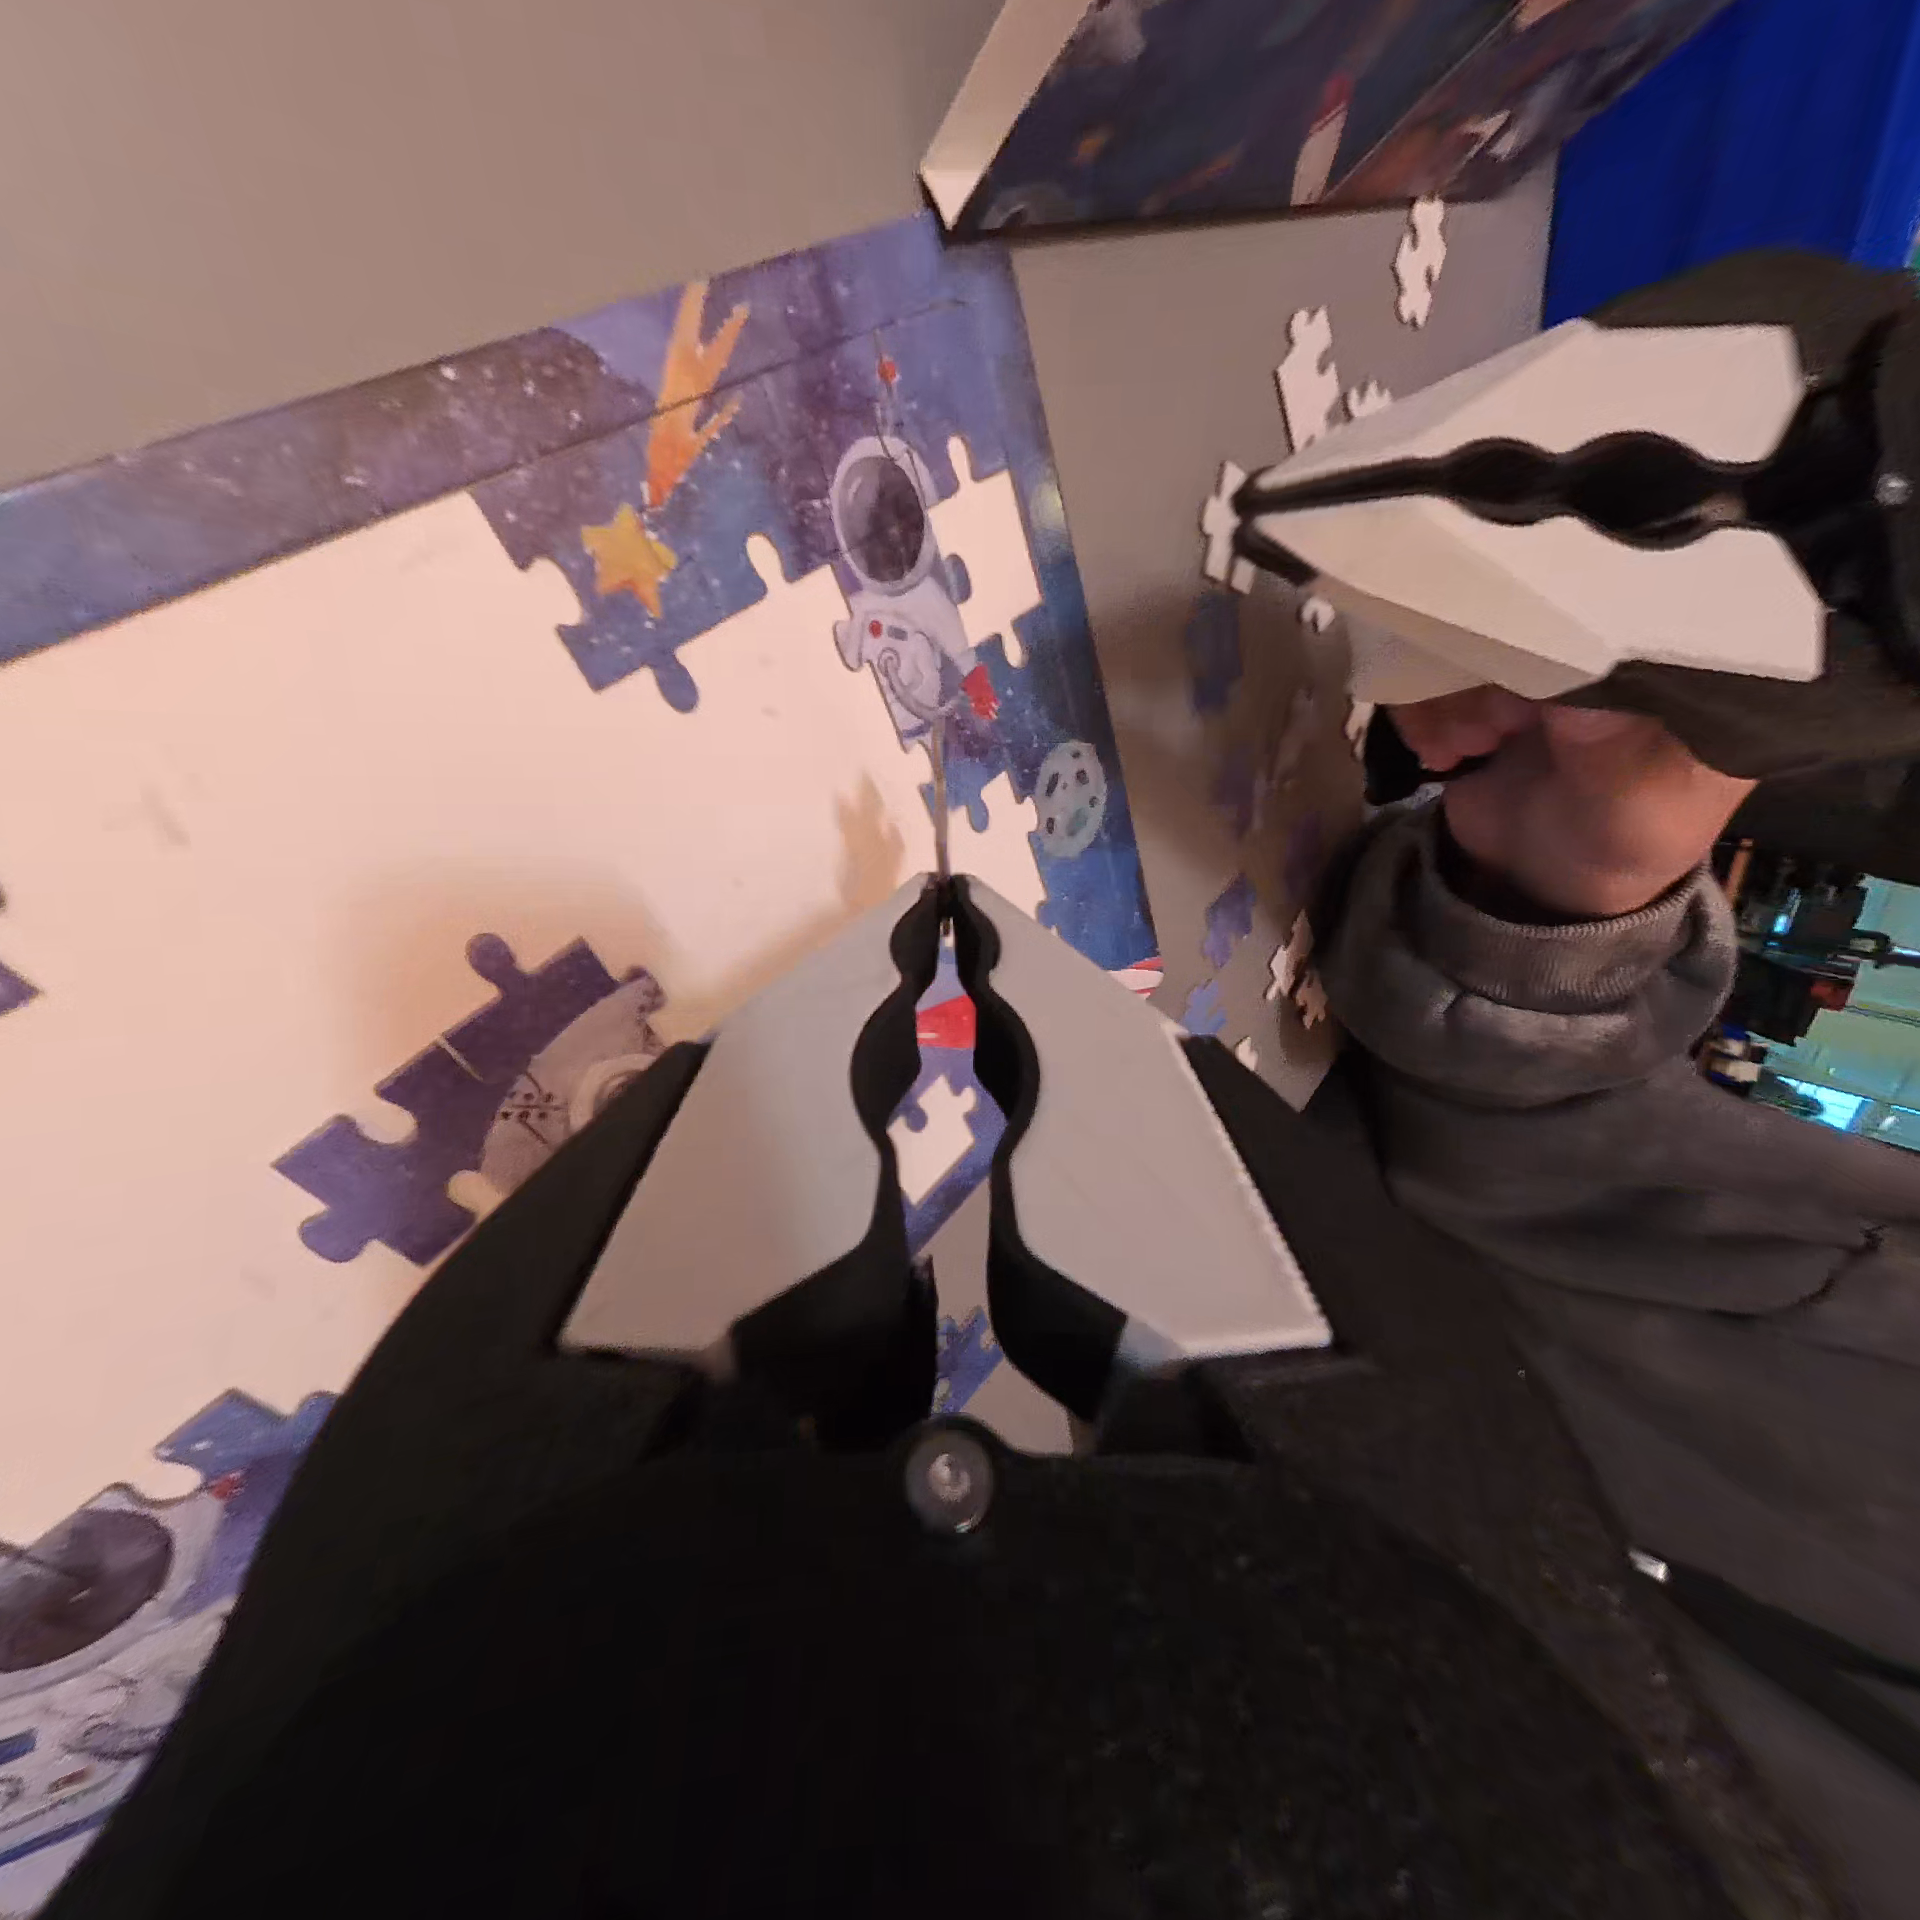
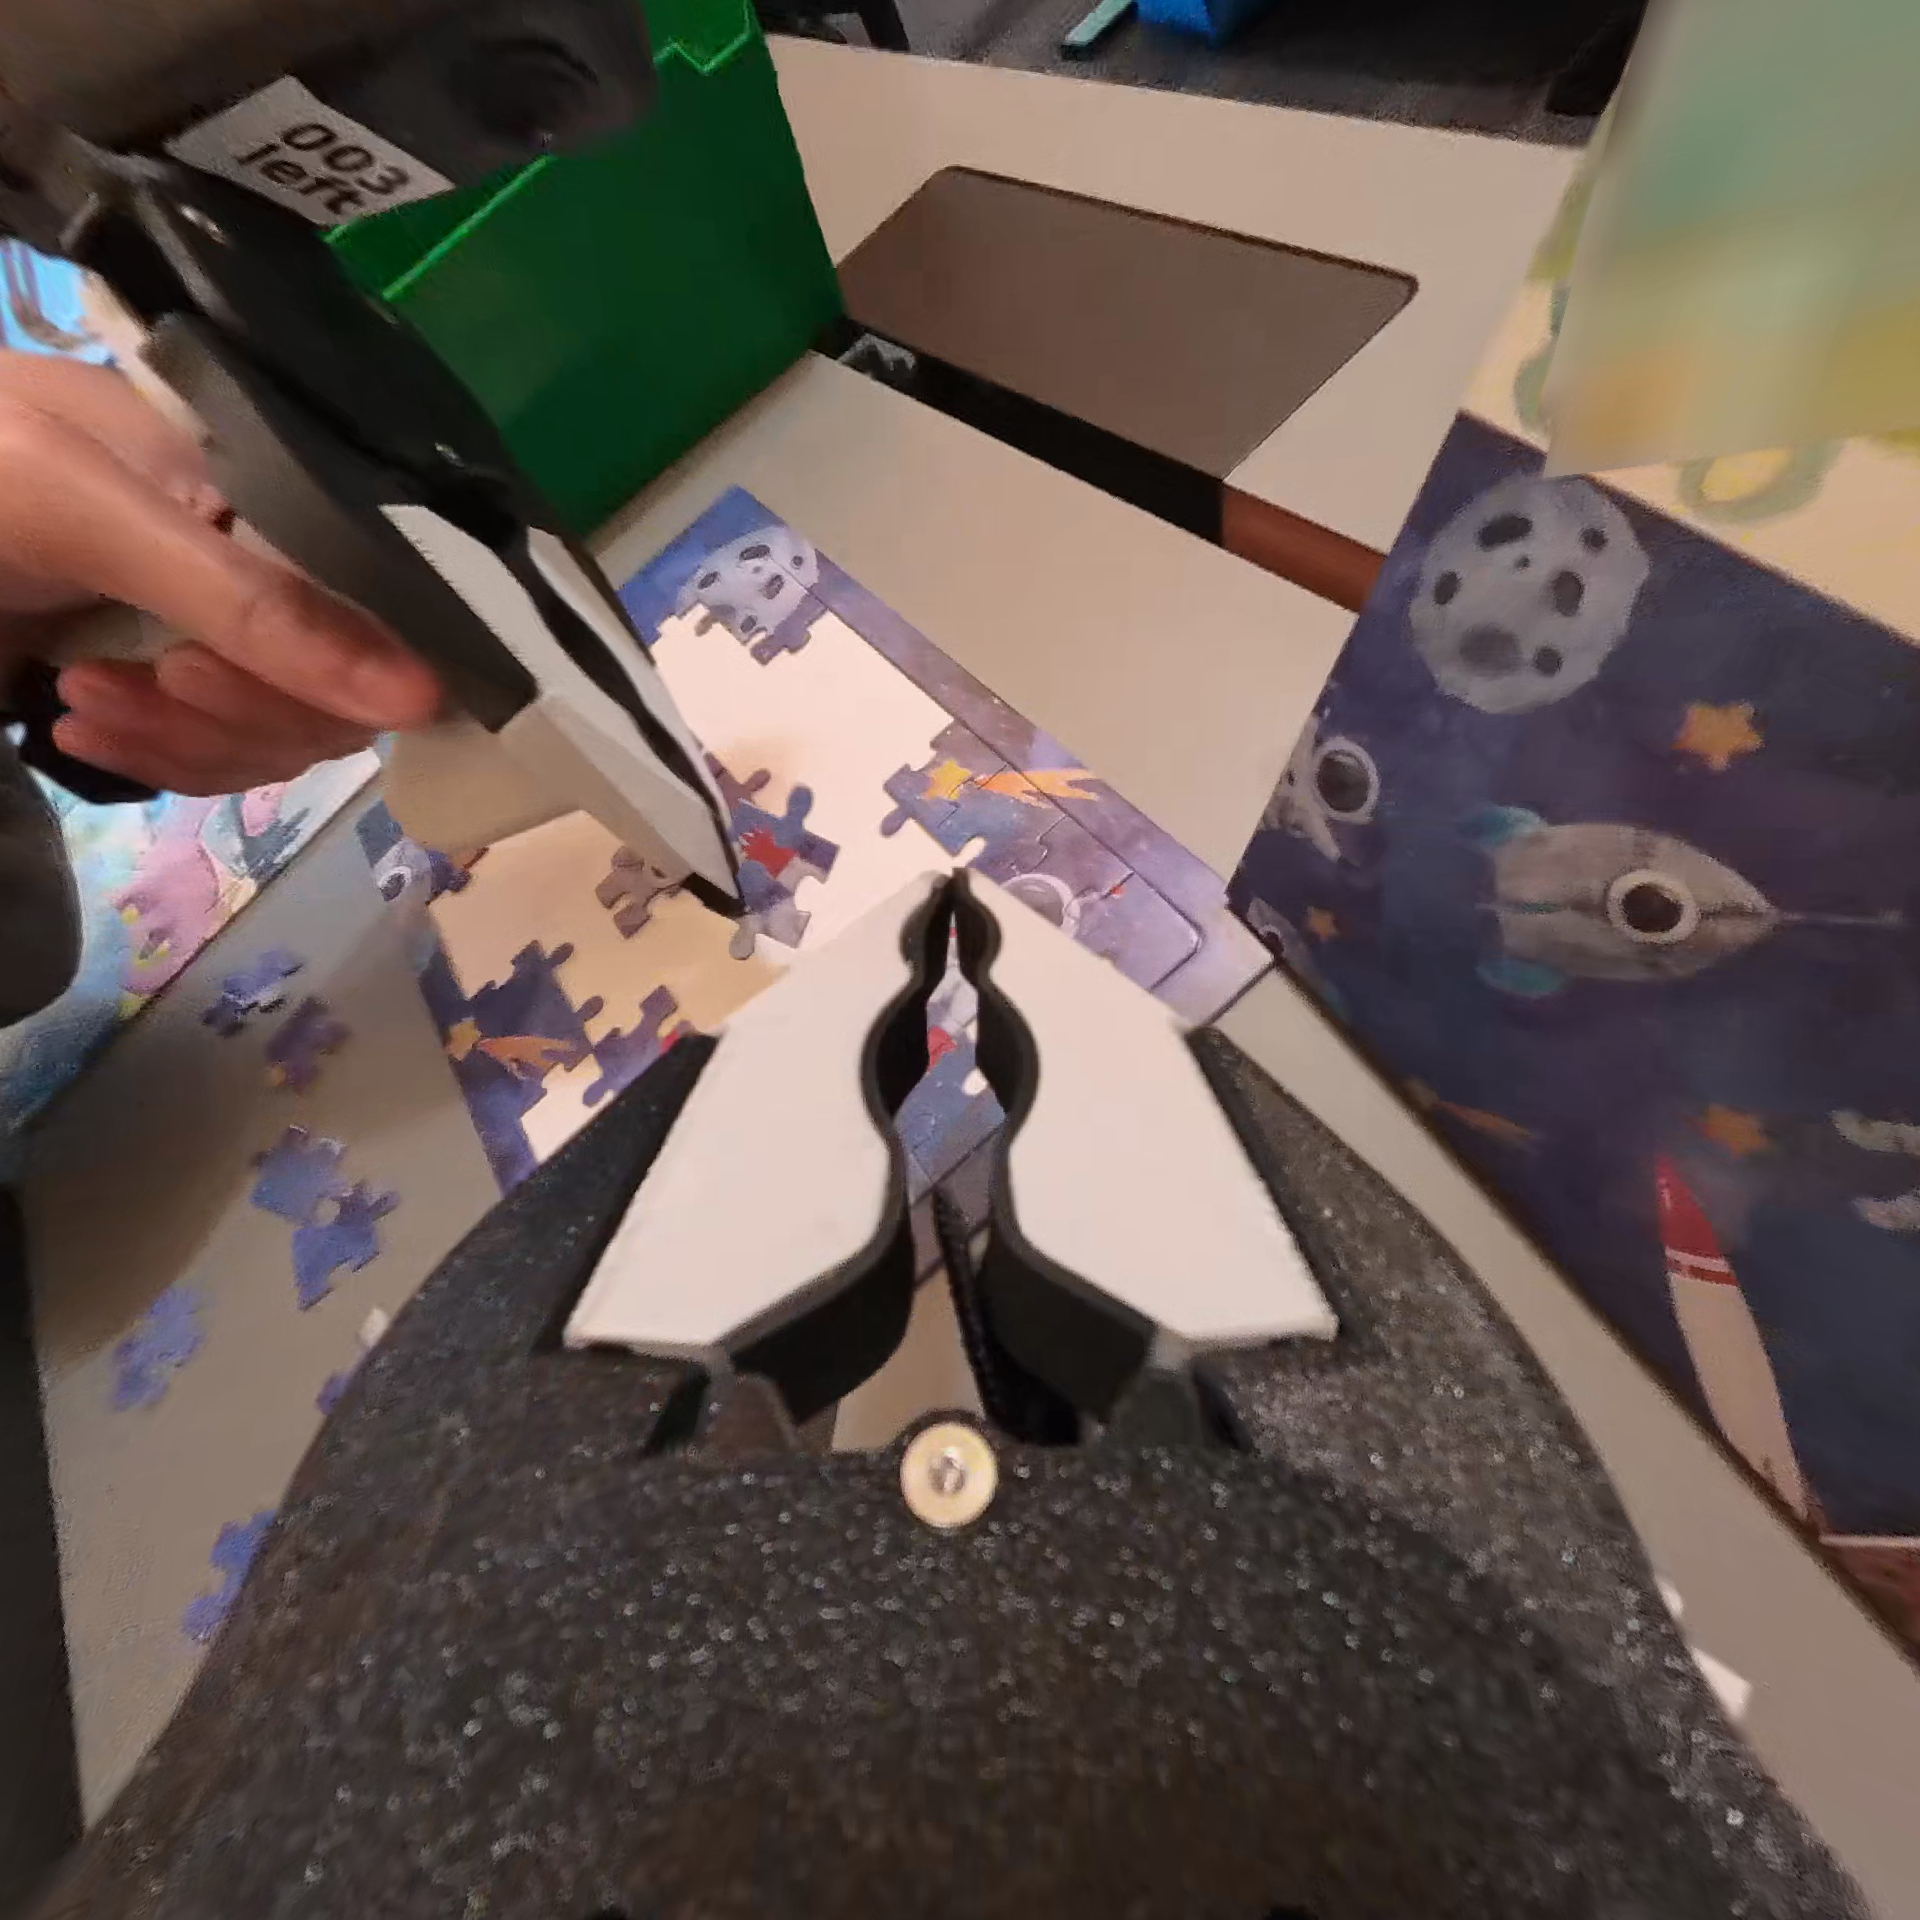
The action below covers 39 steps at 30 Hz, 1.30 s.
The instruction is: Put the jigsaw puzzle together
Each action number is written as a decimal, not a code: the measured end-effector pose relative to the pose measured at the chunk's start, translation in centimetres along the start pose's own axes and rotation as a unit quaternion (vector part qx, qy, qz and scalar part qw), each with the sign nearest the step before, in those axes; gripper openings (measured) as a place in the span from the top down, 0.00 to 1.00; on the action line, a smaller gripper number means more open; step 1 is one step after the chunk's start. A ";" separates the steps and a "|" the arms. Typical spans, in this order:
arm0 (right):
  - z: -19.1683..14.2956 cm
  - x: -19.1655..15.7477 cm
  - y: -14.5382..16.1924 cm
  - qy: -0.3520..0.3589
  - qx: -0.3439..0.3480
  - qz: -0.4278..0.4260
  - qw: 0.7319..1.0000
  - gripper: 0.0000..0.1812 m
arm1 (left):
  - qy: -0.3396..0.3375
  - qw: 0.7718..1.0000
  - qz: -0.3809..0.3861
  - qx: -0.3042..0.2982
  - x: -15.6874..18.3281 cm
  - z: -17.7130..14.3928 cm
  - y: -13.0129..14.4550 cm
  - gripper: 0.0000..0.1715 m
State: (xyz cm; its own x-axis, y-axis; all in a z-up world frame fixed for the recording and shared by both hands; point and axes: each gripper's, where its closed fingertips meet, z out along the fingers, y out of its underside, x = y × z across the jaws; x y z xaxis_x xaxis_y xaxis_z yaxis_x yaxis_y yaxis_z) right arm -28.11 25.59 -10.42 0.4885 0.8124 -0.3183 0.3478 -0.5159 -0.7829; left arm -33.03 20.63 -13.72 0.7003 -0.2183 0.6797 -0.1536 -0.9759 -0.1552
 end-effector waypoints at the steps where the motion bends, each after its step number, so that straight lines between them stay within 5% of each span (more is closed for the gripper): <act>1: -0.1 0.0 -0.5 0.000 0.011 -0.008 1.000 1.00 | -0.007 1.000 0.000 -0.004 -0.4 0.1 -0.3 0.99; 6: 1.2 -1.0 0.8 -0.034 -0.007 0.003 0.999 1.00 | -0.006 1.000 -0.012 -0.014 -1.5 1.2 -1.5 0.99; 16: 3.7 0.5 3.1 0.048 -0.083 -0.095 0.991 1.00 | 0.032 0.996 -0.007 -0.078 -1.2 2.4 -1.6 0.99; 39: 6.2 -0.2 1.9 0.046 -0.050 -0.097 0.993 1.00 | 0.000 0.996 0.014 -0.087 -2.0 2.6 -2.0 0.98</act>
State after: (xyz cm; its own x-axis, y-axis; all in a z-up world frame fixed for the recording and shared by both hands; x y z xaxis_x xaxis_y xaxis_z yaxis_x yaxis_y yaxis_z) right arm -32.52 26.14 -15.14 0.4736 0.8734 -0.1133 0.5180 -0.3803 -0.7662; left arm -32.32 23.06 -16.59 0.6942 -0.2454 0.6767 -0.2919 -0.9553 -0.0469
